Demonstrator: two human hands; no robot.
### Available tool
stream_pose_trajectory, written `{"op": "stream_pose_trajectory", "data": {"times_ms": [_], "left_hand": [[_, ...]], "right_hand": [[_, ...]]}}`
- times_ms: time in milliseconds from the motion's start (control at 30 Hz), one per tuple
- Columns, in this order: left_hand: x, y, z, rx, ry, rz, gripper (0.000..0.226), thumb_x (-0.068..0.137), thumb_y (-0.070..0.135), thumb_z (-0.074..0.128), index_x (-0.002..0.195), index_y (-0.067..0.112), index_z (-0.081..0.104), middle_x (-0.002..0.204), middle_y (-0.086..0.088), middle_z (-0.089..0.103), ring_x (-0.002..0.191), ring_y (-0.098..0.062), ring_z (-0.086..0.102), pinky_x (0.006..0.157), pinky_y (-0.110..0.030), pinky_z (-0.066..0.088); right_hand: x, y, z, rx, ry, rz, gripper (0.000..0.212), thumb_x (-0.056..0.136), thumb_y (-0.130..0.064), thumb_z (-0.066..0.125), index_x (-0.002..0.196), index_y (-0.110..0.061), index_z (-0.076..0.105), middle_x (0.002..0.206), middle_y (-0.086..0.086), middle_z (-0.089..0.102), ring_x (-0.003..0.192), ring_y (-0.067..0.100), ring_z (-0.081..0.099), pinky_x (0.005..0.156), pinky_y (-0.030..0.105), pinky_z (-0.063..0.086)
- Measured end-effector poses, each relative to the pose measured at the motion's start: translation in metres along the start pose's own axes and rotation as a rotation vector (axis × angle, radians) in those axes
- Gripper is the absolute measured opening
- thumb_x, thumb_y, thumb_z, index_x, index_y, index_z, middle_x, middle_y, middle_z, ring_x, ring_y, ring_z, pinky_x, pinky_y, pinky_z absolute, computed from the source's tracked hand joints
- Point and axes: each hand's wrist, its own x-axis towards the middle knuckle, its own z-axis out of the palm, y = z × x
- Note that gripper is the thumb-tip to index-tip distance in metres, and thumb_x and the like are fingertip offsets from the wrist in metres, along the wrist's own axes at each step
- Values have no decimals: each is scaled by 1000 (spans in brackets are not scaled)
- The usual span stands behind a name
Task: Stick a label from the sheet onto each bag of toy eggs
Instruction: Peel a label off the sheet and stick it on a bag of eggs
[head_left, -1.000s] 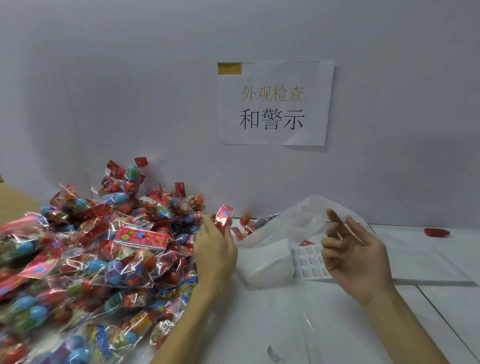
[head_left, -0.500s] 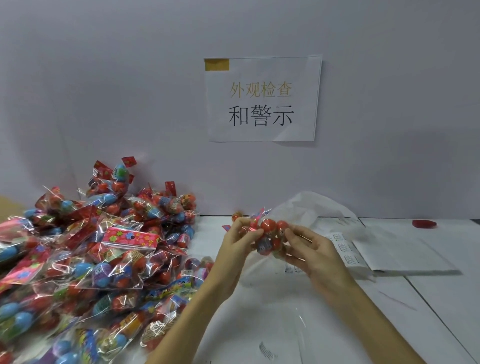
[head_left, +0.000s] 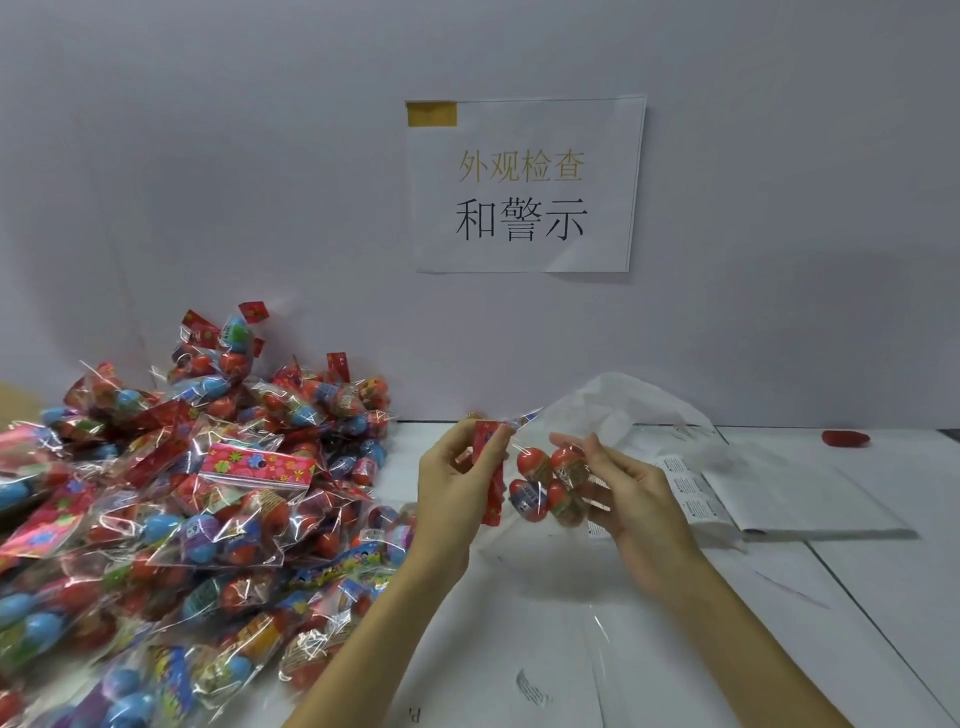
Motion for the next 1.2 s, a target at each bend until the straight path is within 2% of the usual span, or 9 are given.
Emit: {"op": "stream_pose_trajectory", "data": {"times_ms": [167, 267, 400, 500, 700, 833, 900, 1067, 1200], "left_hand": [[-3, -11, 0, 170, 75, 236, 12, 107, 31, 54, 99, 37, 61, 69, 8, 59, 56, -16, 54, 47, -35, 48], [0, -11, -3, 114, 123, 208, 15, 108, 33, 51, 96, 38, 59, 63, 6, 52, 51, -15, 45, 43, -31, 39], [-1, -9, -2, 101, 85, 123, 13, 106, 24, 58, 111, 36, 59, 89, 13, 68, 78, -11, 69, 67, -27, 60], [3, -4, -6, 106, -55, 20, 26, 99, 36, 66, 124, 34, 60, 114, 9, 68, 98, -4, 67, 82, -23, 58], [-4, -1, -3, -41, -194, -152, 28, 91, 44, 72, 98, 19, 83, 98, -8, 80, 95, -21, 77, 83, -25, 60], [-3, 0, -3, -117, -172, -139, 29, 86, 44, 76, 101, 20, 84, 104, -8, 79, 103, -21, 75, 90, -31, 59], [-3, 2, -1, -84, -148, -56, 35, 80, 52, 77, 101, 24, 85, 110, 1, 77, 108, -16, 72, 92, -32, 59], [1, 10, -5, -74, -56, -18, 59, 93, 76, 43, 118, 36, 78, 135, 9, 61, 120, -3, 61, 96, -20, 48], [7, 10, -14, 68, -108, -193, 75, 83, 74, 60, 144, 31, 56, 136, 4, 63, 110, -15, 68, 100, -39, 51]], "right_hand": [[0, 6, -1, 24, -216, 94, 35, 100, -41, 67, 128, -21, 72, 121, 14, 76, 106, 37, 75, 85, 44, 63], [1, 9, 0, -21, -233, 76, 49, 91, -30, 79, 132, -8, 62, 115, 20, 76, 103, 40, 76, 82, 35, 63], [5, 4, -2, -39, -54, -24, 42, 80, -36, 81, 116, -15, 74, 88, 7, 77, 69, 21, 66, 64, 26, 54], [3, 1, -11, -240, -42, -119, 30, 82, -46, 75, 105, -26, 79, 81, 5, 73, 63, 16, 54, 59, 24, 48], [1, 4, -4, -331, -81, -126, 34, 101, -46, 55, 109, -22, 78, 89, 13, 75, 69, 24, 66, 59, 29, 49], [3, 6, -11, -642, 31, -303, 28, 109, -34, 51, 120, -36, 76, 65, -24, 68, 57, -1, 62, 57, 10, 44], [3, 5, -11, -632, 9, -299, 30, 109, -36, 48, 127, -40, 72, 59, -16, 66, 50, 5, 61, 55, 17, 49], [2, -1, -11, -315, -192, -265, 36, 109, -3, 46, 126, -16, 74, 109, 10, 77, 95, 33, 75, 82, 39, 63], [0, -5, -14, -284, -288, -148, 39, 91, -1, 44, 104, -8, 81, 109, 13, 76, 102, 27, 70, 86, 34, 56]]}}
